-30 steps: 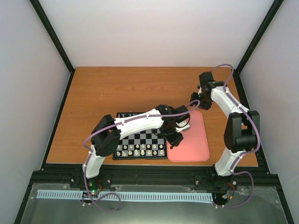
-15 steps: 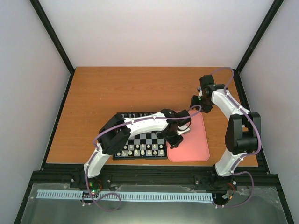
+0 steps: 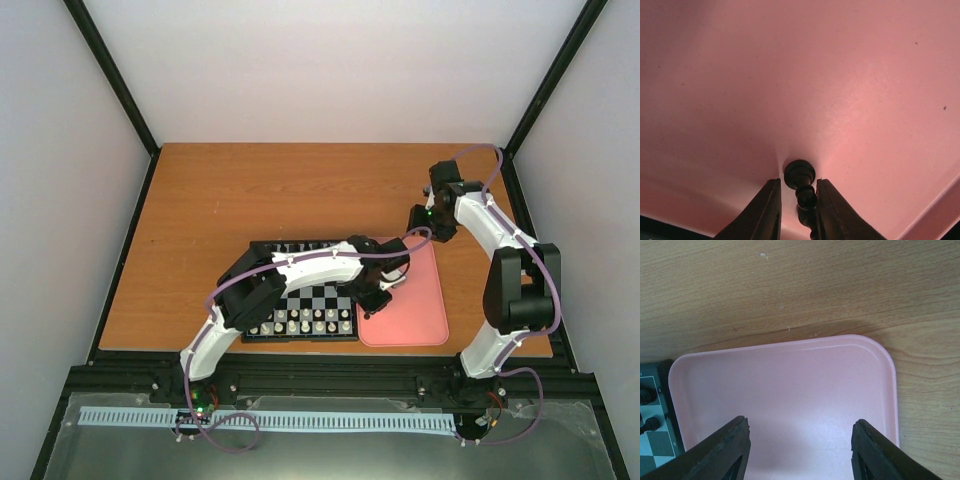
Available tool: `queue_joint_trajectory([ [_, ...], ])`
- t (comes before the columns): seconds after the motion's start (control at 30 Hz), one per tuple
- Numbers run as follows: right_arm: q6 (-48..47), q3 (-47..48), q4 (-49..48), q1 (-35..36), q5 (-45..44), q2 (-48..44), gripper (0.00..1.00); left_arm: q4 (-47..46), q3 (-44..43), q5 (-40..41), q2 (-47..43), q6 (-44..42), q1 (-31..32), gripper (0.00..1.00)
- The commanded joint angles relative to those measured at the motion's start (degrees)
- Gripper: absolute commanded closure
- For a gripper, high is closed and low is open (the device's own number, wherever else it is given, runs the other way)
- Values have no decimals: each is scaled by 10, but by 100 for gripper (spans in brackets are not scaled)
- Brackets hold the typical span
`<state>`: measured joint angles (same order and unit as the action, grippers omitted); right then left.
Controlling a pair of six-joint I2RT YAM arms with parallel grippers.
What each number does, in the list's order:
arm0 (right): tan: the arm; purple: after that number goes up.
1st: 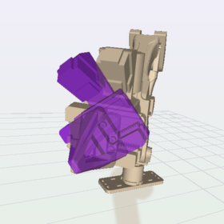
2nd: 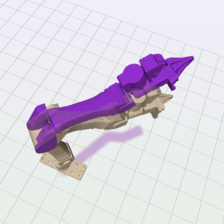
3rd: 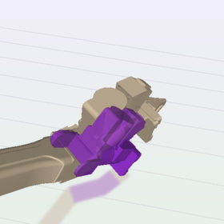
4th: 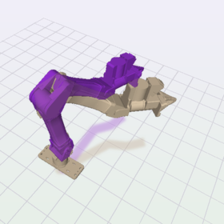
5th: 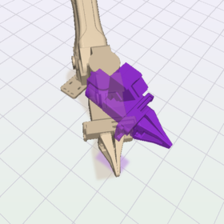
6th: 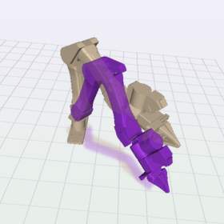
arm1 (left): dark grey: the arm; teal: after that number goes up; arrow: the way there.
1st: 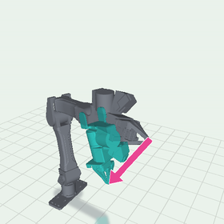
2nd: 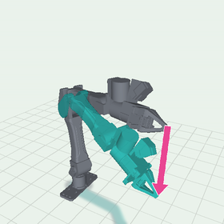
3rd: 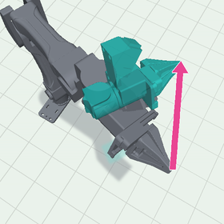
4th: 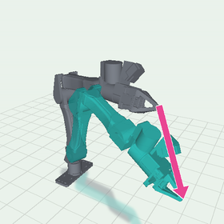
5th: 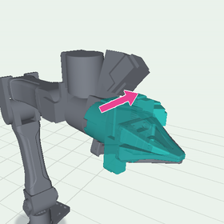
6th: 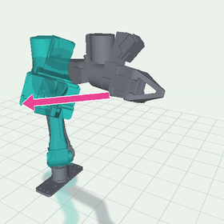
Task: Set up the chess pieces on the board
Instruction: Pick up the chess piece from the storage box, then place the chess piece on the chessboard.
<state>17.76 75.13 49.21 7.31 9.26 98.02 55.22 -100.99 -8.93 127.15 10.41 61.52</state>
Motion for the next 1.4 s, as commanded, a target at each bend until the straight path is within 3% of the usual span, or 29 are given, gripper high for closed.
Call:
queue_joint_trajectory([
  [0.0, -8, -8, -10, -7, 2, -15, 44, 2, -27, 4, 7, -1, 4, 82],
  [0.23, -6, -11, -14, -7, 5, -10, 44, 6, -35, 4, 9, -1, 3, 99],
  [0.6, -6, -10, -15, -8, 8, -5, 44, 20, -36, 1, -26, 11, -29, 99],
  [0.83, -3, -7, -18, -8, 11, -4, 44, 58, -22, 33, -99, 18, -76, 99],
  [0.97, -1, -5, -23, -8, 18, 0, 44, 87, 14, 63, -168, 40, -126, 99],
  [1.17, -2, -2, -25, -8, 25, 8, 44, 102, 137, 88, -274, 70, -237, 99],
  [1.37, -9, 7, -20, -8, 28, 19, 44, 93, 228, 90, -325, 76, -335, 99],
])
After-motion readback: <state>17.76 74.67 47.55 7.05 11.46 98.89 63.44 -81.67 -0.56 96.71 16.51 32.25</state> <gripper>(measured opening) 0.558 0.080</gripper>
